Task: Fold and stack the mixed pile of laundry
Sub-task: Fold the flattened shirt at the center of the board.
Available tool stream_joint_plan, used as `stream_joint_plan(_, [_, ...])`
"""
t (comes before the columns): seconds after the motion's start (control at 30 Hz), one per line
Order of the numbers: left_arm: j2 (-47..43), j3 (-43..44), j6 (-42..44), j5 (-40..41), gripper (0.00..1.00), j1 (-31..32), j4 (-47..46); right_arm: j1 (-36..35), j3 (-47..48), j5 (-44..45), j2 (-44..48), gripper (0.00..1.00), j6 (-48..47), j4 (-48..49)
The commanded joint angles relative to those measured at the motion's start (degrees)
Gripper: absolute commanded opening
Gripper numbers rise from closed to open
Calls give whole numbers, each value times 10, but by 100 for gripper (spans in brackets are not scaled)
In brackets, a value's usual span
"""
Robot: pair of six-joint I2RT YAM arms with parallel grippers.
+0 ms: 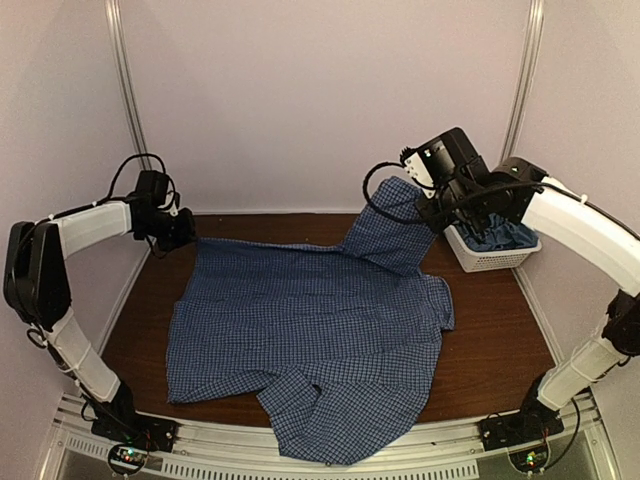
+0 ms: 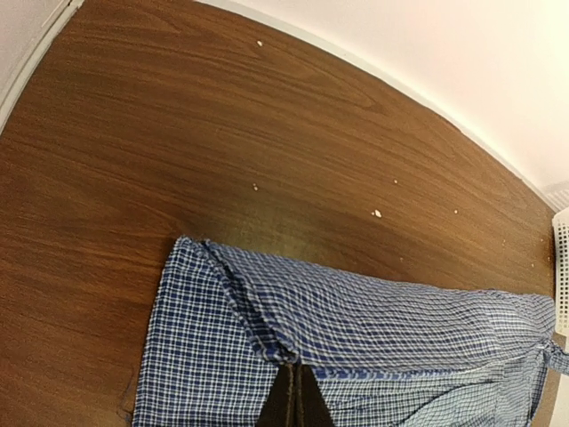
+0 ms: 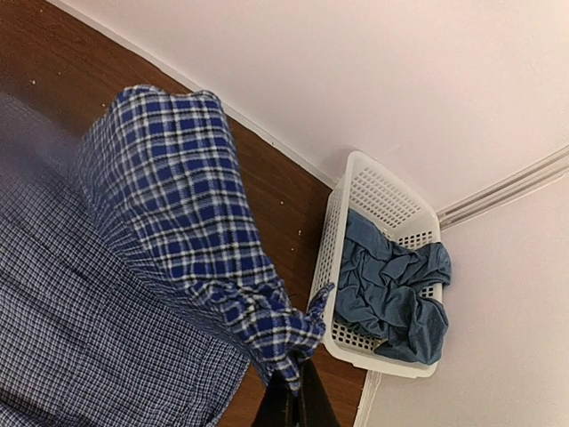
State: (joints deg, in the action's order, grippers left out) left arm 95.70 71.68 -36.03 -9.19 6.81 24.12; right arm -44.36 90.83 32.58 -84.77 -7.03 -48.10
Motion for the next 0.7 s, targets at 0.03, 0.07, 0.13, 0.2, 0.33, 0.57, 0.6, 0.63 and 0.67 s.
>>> stream_joint_plan(0.03, [-54,-23,30,-2,0,-4,30,-2,1,-28,29,0,16,-49])
stream_joint_plan(0.07, [-61,-29,33,-5,0,-4,33,-4,-7,-40,35,0,21,-54])
stream_joint_plan(0.13, [-73,-45,37,-10,0,-4,40,-8,-23,-59,44,0,34,-63])
stream_joint_plan(0.2, [-83,-66,41,-19,0,-4,46,-13,-37,-79,48,0,45,-78])
stream_joint_plan(0.33, [-100,-124,46,-34,0,-3,46,-32,-53,-94,52,0,65,-108])
stream_joint_plan(0.57, [-114,-208,36,-31,0,11,29,-38,-78,-100,56,0,96,-130])
stream_joint_plan(0.6, [-111,-217,35,-34,0,11,24,-38,-89,-103,53,0,98,-128])
stream_joint_plan(0.63, [-104,-226,33,-35,0,12,18,-38,-102,-105,50,0,100,-124])
stream_joint_plan(0.67, [-99,-233,32,-35,0,13,13,-38,-117,-108,46,0,101,-119])
